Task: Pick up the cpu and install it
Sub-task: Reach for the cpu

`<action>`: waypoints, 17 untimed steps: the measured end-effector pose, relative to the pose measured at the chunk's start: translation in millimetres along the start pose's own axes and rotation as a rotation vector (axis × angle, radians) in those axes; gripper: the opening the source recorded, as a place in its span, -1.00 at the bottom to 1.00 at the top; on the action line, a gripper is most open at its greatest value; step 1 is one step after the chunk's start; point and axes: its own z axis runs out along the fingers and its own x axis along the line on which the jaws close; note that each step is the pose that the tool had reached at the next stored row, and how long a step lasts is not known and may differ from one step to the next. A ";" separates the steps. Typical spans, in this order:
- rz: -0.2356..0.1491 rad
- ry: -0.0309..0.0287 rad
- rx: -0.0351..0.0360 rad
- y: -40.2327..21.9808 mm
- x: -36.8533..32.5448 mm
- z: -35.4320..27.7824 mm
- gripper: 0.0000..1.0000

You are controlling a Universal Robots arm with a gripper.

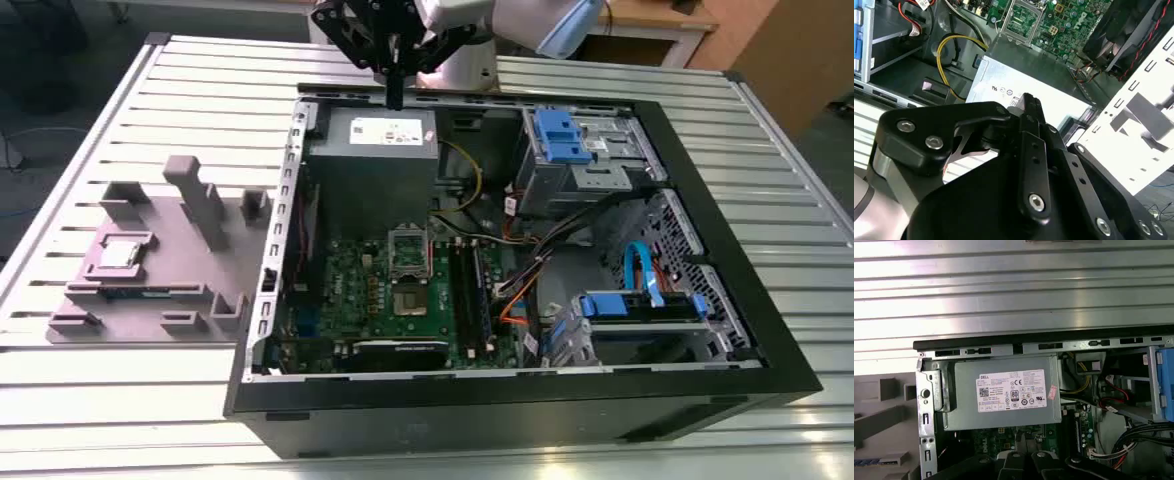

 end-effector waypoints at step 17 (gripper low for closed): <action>0.000 -0.0006 -0.0001 -0.4 4.9 -0.1 -0.79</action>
